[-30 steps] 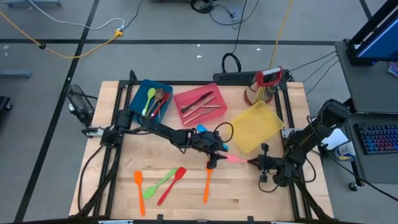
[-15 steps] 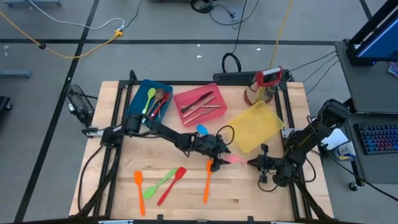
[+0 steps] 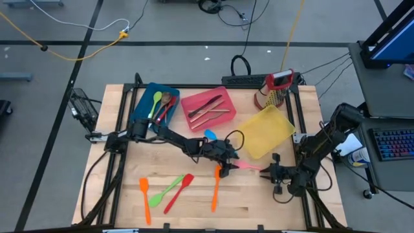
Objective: Pick & Place Kitchen Items
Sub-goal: Put the pink spatula into the yellow bin
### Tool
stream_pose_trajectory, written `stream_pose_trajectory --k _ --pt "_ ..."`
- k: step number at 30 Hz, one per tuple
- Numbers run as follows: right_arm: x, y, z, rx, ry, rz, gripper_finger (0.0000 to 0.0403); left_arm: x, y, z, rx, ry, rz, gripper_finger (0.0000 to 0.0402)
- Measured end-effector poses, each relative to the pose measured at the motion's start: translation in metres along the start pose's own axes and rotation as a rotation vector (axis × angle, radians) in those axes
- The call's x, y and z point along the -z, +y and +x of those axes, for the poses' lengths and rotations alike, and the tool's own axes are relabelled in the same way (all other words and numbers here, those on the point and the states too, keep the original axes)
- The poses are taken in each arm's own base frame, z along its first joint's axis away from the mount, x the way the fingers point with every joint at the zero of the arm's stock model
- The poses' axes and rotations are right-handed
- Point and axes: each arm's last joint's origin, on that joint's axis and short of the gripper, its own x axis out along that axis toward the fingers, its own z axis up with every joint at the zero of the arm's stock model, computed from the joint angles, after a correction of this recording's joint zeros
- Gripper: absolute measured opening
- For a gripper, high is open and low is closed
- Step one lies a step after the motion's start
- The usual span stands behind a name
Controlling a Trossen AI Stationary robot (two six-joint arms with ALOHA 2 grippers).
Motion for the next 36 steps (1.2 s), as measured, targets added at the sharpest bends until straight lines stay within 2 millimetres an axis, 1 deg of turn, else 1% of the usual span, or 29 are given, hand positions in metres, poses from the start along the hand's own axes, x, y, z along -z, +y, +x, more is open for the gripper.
stream_pose_trajectory --k 5,12,17,23,26,29,36 --pt "-0.004 0.004 -0.001 0.001 -0.031 -0.052 0.0087 0.003 -0.004 0.0 0.004 0.031 -0.022 0.023" --pt "-0.002 -0.001 -0.001 0.062 -0.036 -0.073 0.0086 0.005 -0.009 0.001 0.005 0.044 -0.012 0.023" --pt "-0.003 -0.002 -0.003 0.06 -0.044 -0.07 0.0086 0.005 -0.008 0.001 -0.043 0.038 0.014 0.023" --pt "-0.004 -0.007 -0.007 0.083 -0.026 -0.083 0.0086 0.006 -0.008 0.001 -0.045 0.042 0.023 0.023" --pt "-0.001 -0.013 -0.008 0.118 0.008 -0.04 0.0086 0.006 -0.01 0.001 -0.034 0.045 0.025 0.023" --pt "0.001 -0.014 -0.009 0.113 0.052 0.015 0.0086 0.007 -0.014 0.002 -0.026 0.048 0.045 0.023" --pt "0.003 -0.014 -0.008 0.11 0.074 0.01 0.0086 0.009 -0.022 0.002 -0.013 0.054 0.063 0.023"
